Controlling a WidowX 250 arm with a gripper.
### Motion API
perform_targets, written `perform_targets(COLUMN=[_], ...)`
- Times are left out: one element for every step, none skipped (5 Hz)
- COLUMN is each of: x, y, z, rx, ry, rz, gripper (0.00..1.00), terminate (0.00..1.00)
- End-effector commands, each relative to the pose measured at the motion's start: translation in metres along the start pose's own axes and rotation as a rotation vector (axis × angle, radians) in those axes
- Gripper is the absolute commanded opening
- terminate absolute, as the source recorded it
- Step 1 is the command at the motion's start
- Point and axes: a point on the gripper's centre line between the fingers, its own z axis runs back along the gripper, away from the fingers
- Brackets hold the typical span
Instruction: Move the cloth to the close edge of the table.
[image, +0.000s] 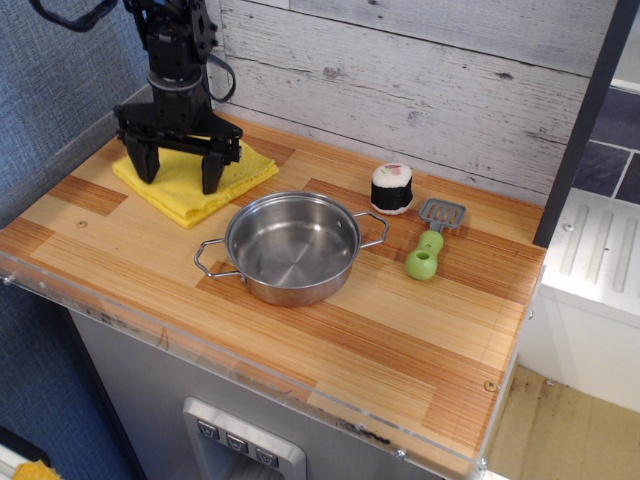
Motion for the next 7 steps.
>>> perform_targets(x=[-0.029,-0.049,-0.075,-0.089,-0.094,-0.090,-0.082], y=[-0.005,-0.007,0.009,0.016,0.016,0.017,0.024], z=[0.023,0.021,0.018,0.015,0.016,0.018,0.025], rx=[0.021,0.013,0.010,0.003,-0.009,-0.010,0.003], ry=[-0.004,0.021,0.054,0.070,0.067,0.050,0.014], rz=[0.013,0.035,0.058,0.061,0.054,0.043,0.049], gripper=[1.00,1.00,1.00,1.00,1.00,1.00,1.00], terminate=[0.00,0.00,0.00,0.00,0.00,0.00,0.00])
